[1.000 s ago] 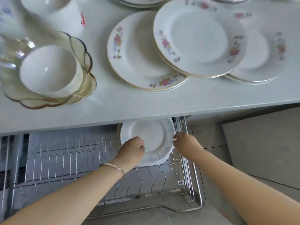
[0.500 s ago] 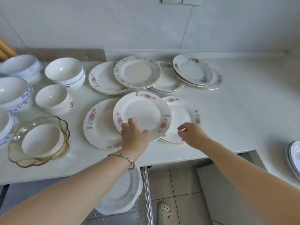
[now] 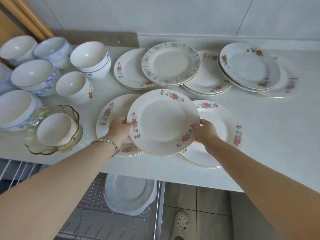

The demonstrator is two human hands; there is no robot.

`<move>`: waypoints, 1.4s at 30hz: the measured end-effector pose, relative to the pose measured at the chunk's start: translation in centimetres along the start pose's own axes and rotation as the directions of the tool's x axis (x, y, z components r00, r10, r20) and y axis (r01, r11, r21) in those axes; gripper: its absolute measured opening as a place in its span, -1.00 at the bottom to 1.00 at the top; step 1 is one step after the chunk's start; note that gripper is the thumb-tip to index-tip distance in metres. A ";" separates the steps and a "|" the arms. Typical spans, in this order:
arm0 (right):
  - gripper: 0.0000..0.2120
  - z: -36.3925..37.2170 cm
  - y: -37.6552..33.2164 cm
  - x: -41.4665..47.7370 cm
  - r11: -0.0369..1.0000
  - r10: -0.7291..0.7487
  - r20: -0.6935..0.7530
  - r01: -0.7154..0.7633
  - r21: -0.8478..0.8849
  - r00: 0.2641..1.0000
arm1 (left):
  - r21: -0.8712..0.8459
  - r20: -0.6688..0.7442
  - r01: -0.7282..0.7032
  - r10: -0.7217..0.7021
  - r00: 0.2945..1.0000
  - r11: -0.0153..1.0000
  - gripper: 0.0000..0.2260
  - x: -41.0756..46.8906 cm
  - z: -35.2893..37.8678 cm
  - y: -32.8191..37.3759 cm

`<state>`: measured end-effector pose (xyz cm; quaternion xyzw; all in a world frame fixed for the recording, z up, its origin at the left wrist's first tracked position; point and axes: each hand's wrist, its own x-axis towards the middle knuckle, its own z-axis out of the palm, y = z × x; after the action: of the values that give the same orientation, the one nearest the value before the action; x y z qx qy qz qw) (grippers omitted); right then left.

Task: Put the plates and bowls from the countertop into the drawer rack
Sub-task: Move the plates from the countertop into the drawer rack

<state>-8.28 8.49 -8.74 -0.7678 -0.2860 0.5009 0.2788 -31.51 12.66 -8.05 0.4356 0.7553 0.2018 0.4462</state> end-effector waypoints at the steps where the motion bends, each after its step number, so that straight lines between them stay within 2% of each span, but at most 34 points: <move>1: -0.74 0.0 0.1 -0.3 1.000 -0.016 -0.014 0.016 -0.007 1.000 | -0.004 0.003 0.003 -0.003 1.000 1.000 -0.86 -0.1 -0.1 -0.1; 4: -0.77 -0.1 0.1 -2.2 0.997 -0.079 -0.049 0.078 -0.026 0.996 | -0.035 0.009 0.027 -0.027 1.000 0.999 -0.81 -1.2 -0.7 -0.5; 7: -0.76 -0.3 -0.2 -5.3 0.985 -0.168 -0.080 0.163 -0.062 0.983 | -0.169 0.027 0.019 -0.015 1.000 0.985 -0.78 -3.3 -2.1 -1.2; 11: -0.77 0.6 -0.3 -11.1 0.966 -0.244 -0.077 0.235 -0.111 0.967 | -0.272 0.225 0.025 0.039 0.974 0.962 -0.78 -6.4 -6.4 -3.6; 15: -0.79 4.3 0.4 -17.9 0.970 -0.220 -0.058 0.212 -0.116 0.974 | -0.165 0.427 0.045 0.030 0.904 0.985 -0.81 -8.4 -11.7 -7.5; 17: -0.73 6.7 1.6 -21.1 0.978 -0.180 -0.064 0.171 -0.118 0.982 | -0.111 0.511 0.084 -0.016 0.859 0.990 -0.80 -9.1 -14.2 -10.1; 20: -0.79 10.4 4.3 -24.2 0.982 -0.133 -0.040 0.127 -0.141 0.990 | 0.006 0.628 0.146 -0.117 0.769 0.989 -0.74 -9.4 -17.5 -14.2; 22: -0.82 12.7 6.4 -25.5 0.985 -0.093 -0.030 0.087 -0.151 0.995 | 0.081 0.663 0.179 -0.187 0.725 0.981 -0.67 -9.3 -18.9 -17.1; 24: -0.75 14.8 8.9 -26.5 0.990 -0.036 -0.035 0.031 -0.135 0.999 | 0.147 0.682 0.214 -0.256 0.685 0.966 -0.63 -9.1 -19.6 -19.7; 28: -0.78 18.5 14.0 -26.4 0.985 0.147 -0.027 -0.149 -0.092 0.989 | 0.258 0.675 0.284 -0.382 0.631 0.924 -0.58 -8.1 -19.2 -24.1; 34: -0.80 23.1 19.8 -20.7 0.937 0.328 -0.062 -0.333 -0.104 0.943 | 0.263 0.527 0.338 -0.428 0.734 0.904 -0.61 -4.0 -15.0 -29.5; 39: -0.76 25.6 22.2 -14.1 0.931 0.344 -0.127 -0.356 -0.087 0.930 | 0.282 0.421 0.190 -0.299 0.856 0.940 -0.68 0.4 -10.5 -31.4; 42: -0.73 26.9 23.5 -11.1 0.922 0.367 -0.183 -0.382 -0.054 0.912 | 0.306 0.366 0.111 -0.225 0.903 0.946 -0.72 2.7 -8.1 -32.2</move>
<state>-33.23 -11.68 -28.02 -0.8597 -0.1304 0.4649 0.1666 -54.33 -1.78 -27.48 0.4582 0.7051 -0.0379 0.5399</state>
